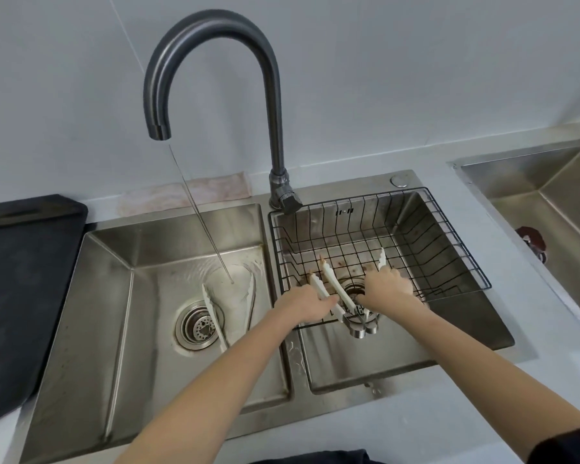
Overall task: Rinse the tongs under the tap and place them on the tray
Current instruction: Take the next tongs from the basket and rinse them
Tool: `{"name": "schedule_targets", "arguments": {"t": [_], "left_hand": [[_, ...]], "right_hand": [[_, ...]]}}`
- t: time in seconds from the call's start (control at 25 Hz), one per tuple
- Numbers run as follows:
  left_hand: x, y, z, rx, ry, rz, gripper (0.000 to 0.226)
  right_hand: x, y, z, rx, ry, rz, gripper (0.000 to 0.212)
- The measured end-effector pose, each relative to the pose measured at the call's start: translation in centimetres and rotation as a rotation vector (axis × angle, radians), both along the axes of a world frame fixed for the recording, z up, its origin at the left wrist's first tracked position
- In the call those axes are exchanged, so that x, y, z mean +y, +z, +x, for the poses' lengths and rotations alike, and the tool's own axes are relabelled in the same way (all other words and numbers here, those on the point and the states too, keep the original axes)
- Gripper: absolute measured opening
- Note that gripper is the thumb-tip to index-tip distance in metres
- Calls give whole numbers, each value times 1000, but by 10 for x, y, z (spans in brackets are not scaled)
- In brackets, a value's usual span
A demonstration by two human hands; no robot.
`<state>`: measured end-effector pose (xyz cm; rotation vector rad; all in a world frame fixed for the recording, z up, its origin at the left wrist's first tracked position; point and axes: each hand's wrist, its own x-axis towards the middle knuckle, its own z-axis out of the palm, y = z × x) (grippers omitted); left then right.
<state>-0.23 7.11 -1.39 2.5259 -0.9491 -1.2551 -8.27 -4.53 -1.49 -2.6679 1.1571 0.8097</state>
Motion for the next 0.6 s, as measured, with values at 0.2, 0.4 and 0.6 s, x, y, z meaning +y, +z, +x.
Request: {"name": "schedule_targets", "arguments": {"t": [0.2, 0.4, 0.6], "left_hand": [[-6, -11, -6, 99, 48, -24, 66], [-8, -12, -9, 251, 263, -63, 41], [-7, -11, -12, 363, 443, -168, 29]], "right_hand": [[5, -5, 4, -7, -3, -38, 33], [9, -6, 7, -2, -5, -60, 35], [11, -5, 7, -32, 28, -41, 30]]}}
